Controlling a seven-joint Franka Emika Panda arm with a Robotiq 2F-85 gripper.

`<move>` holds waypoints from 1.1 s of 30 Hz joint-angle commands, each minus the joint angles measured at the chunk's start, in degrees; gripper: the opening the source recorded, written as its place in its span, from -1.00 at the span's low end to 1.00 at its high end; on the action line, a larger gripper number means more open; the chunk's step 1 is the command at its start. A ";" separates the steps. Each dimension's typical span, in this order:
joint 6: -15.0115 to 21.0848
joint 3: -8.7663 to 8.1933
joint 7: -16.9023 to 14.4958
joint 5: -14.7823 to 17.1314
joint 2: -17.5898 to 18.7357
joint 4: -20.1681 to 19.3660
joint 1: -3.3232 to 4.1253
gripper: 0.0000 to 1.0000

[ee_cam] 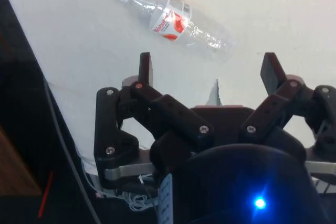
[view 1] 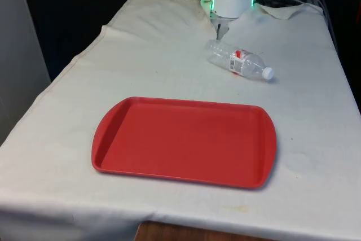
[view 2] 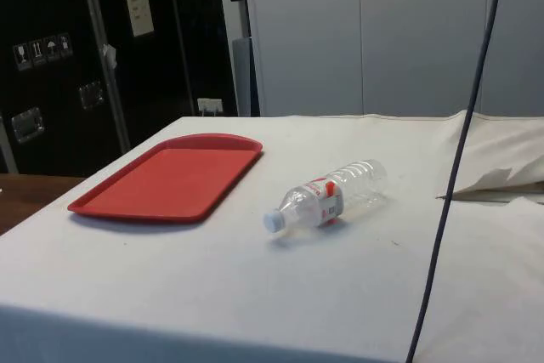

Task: Place the bottle upright on the tray.

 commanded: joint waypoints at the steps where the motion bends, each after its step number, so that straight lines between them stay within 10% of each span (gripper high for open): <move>1: 0.00 0.11 0.06 0.00 0.00 -0.11 0.00 1.00; 33: 8.65 3.55 3.04 -1.89 -12.95 -18.05 0.17 1.00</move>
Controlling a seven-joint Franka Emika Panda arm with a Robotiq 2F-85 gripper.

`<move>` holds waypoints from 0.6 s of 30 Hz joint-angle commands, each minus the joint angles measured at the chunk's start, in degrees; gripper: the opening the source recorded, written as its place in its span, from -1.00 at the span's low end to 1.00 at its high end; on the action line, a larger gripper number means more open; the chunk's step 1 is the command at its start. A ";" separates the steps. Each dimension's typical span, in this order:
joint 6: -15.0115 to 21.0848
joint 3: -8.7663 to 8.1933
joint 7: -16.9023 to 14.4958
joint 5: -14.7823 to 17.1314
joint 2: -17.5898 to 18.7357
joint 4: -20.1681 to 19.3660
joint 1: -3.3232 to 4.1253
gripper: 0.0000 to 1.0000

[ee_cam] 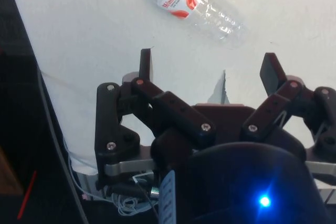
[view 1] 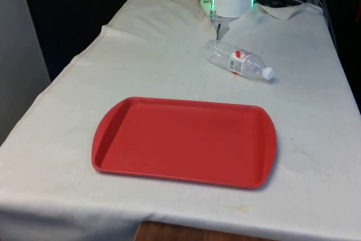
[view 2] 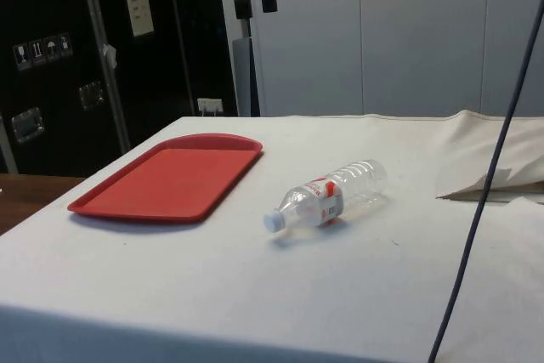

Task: Place the bottle upright on the tray.

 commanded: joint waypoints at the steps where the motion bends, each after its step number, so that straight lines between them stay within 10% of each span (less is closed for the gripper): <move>1: 0.34 0.06 0.06 0.00 -0.40 -0.57 0.00 1.00; 18: 6.25 2.29 1.66 -0.63 -6.65 -9.63 0.00 1.00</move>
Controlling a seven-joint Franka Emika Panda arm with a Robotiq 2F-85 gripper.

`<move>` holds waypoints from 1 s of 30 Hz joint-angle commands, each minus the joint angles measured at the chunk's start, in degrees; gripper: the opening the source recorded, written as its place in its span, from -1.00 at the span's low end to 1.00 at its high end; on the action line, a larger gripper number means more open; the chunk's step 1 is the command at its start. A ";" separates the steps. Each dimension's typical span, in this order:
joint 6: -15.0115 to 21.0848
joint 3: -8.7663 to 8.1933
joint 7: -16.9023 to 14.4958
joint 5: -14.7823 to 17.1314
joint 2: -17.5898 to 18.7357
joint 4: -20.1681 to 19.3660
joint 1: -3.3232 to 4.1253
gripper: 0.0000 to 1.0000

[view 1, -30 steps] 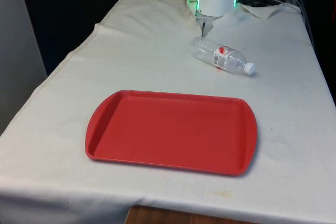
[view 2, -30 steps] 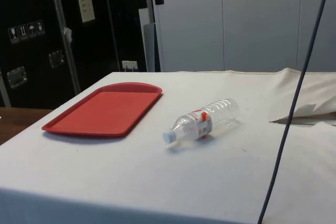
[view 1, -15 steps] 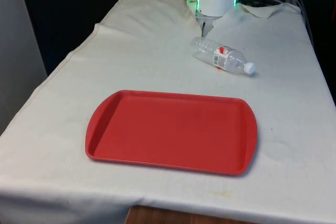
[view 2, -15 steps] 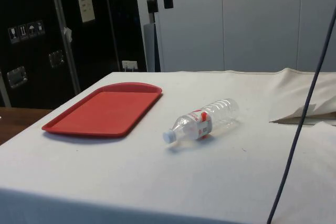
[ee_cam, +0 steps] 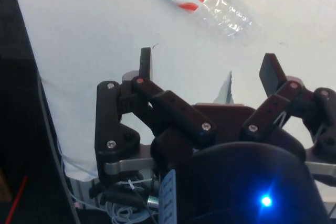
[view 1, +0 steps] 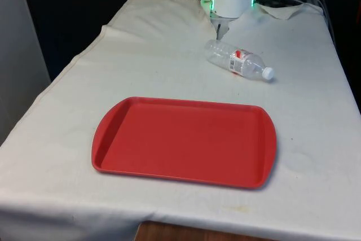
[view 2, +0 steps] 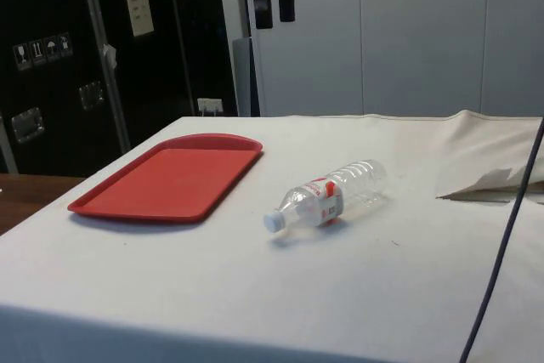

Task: Place the bottle upright on the tray.

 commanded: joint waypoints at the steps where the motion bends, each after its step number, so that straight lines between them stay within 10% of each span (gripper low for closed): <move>1: 1.09 0.63 0.92 -0.52 -0.40 -0.86 0.00 1.00; 30: 12.09 3.84 -0.63 -0.40 -0.11 -10.31 -0.06 1.00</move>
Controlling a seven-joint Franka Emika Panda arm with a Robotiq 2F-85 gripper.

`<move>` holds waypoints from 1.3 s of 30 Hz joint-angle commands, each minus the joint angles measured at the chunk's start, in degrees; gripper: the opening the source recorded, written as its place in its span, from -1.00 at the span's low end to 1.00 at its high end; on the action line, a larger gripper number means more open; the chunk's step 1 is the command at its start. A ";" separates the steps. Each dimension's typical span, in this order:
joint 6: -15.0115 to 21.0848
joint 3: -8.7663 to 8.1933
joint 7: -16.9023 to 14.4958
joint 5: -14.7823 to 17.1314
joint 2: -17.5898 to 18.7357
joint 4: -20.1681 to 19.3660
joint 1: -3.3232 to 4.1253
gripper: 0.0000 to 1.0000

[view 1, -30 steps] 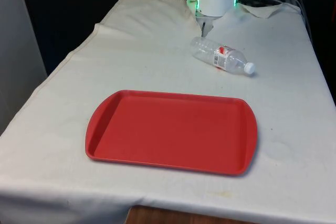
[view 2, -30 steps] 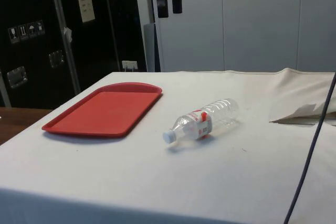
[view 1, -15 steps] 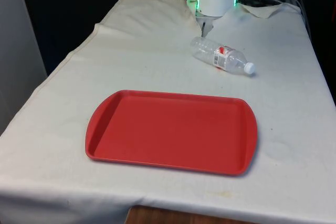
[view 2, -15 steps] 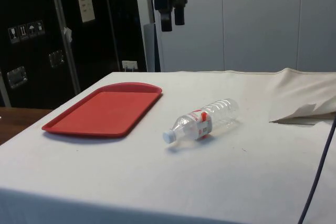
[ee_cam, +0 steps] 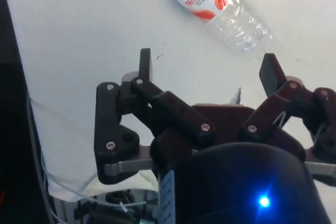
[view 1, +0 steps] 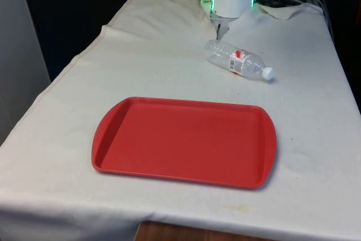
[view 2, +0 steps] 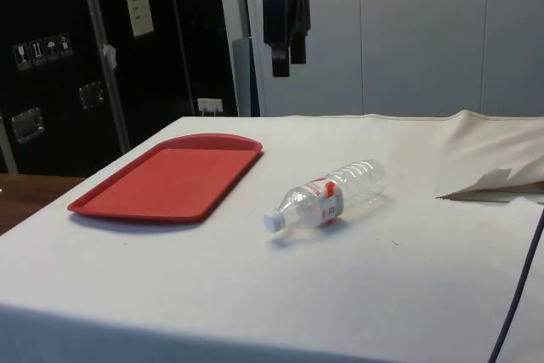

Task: Place the bottle upright on the tray.

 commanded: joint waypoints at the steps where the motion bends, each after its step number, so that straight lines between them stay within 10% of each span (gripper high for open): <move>1: 1.09 0.11 0.06 -0.34 0.29 -0.40 -0.06 1.00; 39: 13.12 0.00 -9.11 -0.63 5.90 -7.16 0.00 1.00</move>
